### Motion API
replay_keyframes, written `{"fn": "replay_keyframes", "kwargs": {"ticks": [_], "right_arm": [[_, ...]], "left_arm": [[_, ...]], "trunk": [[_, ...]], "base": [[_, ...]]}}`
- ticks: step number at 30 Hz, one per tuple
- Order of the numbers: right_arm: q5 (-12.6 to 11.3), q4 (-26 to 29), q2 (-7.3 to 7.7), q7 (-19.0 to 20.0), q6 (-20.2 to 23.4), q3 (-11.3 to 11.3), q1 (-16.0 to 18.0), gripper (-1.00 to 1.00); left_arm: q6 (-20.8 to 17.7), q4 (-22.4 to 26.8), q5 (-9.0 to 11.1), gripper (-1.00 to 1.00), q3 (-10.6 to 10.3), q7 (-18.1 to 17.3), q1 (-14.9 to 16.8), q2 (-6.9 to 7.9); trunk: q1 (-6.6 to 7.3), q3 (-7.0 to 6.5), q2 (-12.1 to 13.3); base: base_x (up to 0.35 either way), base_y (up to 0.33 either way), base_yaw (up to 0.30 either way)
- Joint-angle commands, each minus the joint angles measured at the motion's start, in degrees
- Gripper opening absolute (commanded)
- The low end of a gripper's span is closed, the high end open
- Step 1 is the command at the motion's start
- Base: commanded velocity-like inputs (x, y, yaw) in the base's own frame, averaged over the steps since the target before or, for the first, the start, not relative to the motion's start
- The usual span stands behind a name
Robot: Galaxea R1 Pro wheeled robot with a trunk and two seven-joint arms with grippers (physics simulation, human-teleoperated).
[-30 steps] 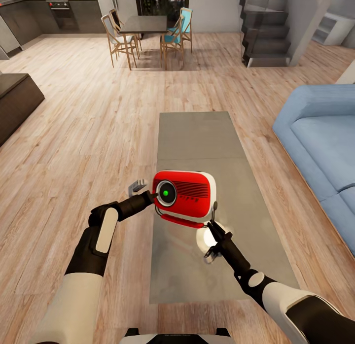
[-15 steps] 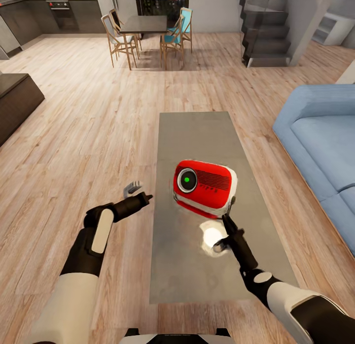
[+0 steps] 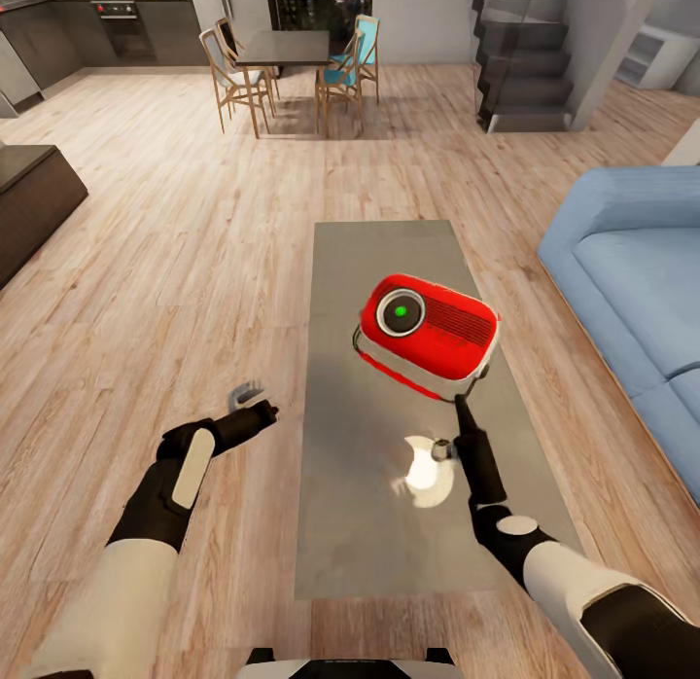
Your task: Turn on the radio receiver that's on the table in the living room.
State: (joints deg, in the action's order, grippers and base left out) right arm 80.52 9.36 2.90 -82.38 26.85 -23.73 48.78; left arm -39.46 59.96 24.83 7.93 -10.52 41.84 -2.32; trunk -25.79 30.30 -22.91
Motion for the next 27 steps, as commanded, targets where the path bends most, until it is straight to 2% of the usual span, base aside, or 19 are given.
{"fn": "replay_keyframes", "kwargs": {"ticks": [1,4,7,10,12,13,15,18,20,24,25,26,27], "right_arm": [[-1.4,1.0,-0.01,0.9,-1.5,1.0,0.0,-1.00],[-6.1,4.8,-0.13,3.7,-6.1,1.0,0.0,-1.00],[-11.5,10.4,-0.16,7.5,-8.4,1.0,0.0,-1.00],[-18.2,16.7,-0.17,13.9,-10.8,1.0,0.0,-1.00],[-23.0,21.9,-0.17,18.6,-12.0,1.0,0.0,-1.00],[-26.8,25.7,-0.13,22.4,-12.5,1.0,0.0,-1.00],[-32.4,29.9,-0.11,28.3,-12.8,1.0,0.0,-1.00],[-41.9,34.1,-0.09,36.7,-13.0,1.1,0.0,-1.00],[-48.9,35.8,-0.09,41.3,-13.1,1.1,0.0,-1.00],[-62.8,39.8,-0.02,51.1,-13.0,1.1,0.0,-1.00],[-67.8,42.2,0.04,55.6,-12.8,1.1,0.0,-1.00],[-71.2,44.0,0.15,58.5,-12.4,1.9,0.0,-1.00],[-72.7,44.5,0.19,59.7,-12.2,3.2,0.0,-1.00]], "left_arm": [[0.1,-0.6,0.0,-1.00,0.2,0.7,0.0,0.59],[0.3,-2.6,-0.1,-1.00,2.4,2.5,-0.1,2.02],[0.5,-4.3,-0.2,-1.00,5.0,3.2,-0.2,3.29],[1.6,-5.9,-0.3,-1.00,5.8,3.4,-0.3,5.08],[2.2,-6.4,-0.4,-1.00,6.0,3.5,-0.4,5.71],[2.4,-6.7,-1.0,-1.00,6.1,3.5,-0.5,6.03],[2.5,-7.0,-3.3,-1.00,6.1,3.6,-0.6,6.78],[2.6,-7.2,-8.2,-1.00,6.2,3.5,-0.6,8.37],[2.6,-7.7,-10.1,-1.00,6.2,3.5,-0.7,9.40],[2.7,-9.9,-11.2,-1.00,6.2,3.5,-0.7,11.67],[3.6,-11.1,-11.4,-1.00,6.2,3.5,-0.8,12.51],[5.1,-12.4,-11.4,-1.00,6.2,3.4,-1.0,12.91],[5.8,-13.2,-11.4,-1.00,6.2,3.5,-1.1,12.99]], "trunk": [[0.01,0.00,0.0],[0.01,0.00,0.0],[0.01,0.00,0.0],[0.01,0.00,0.0],[0.01,0.00,0.0],[0.01,0.00,0.0],[0.01,0.00,0.0],[0.01,0.00,0.0],[0.01,0.00,0.0],[0.01,0.00,0.0],[0.01,0.00,0.0],[0.01,0.00,0.0],[0.01,0.00,0.0]], "base": [[0.000,0.000,0.000],[0.000,0.000,0.000],[0.000,0.000,0.000],[0.000,0.000,0.000],[0.000,0.000,0.000],[0.000,0.000,0.000],[0.000,0.000,0.000],[0.000,0.000,0.000],[0.000,0.000,0.000],[0.000,0.000,0.000],[0.000,0.000,0.000],[0.000,0.000,0.000],[0.000,0.000,0.000]]}}
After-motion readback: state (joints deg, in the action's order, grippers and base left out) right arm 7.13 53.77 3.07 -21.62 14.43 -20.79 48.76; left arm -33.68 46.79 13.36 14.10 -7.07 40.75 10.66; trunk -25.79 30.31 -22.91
